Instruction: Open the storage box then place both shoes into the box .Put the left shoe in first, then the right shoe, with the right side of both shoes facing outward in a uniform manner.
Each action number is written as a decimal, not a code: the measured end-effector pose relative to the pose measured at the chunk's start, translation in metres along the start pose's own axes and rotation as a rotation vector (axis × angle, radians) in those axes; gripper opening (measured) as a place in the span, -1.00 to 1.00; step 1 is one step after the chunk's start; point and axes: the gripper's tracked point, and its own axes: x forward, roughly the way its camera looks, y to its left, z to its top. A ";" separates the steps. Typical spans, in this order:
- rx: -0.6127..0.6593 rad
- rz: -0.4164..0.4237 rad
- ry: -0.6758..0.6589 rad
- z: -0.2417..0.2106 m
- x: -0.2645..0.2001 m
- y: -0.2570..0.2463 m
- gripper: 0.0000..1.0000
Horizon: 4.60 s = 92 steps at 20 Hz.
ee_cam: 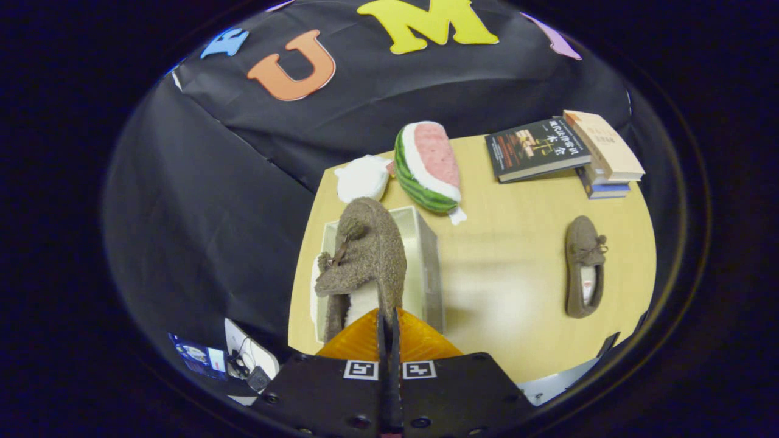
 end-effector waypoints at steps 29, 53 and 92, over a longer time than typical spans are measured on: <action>0.042 -0.045 0.012 -0.029 0.094 0.027 0.02; 0.067 -0.323 0.006 0.021 -0.029 -0.303 0.88; 0.294 -0.389 0.165 -0.037 -0.038 -0.350 -0.98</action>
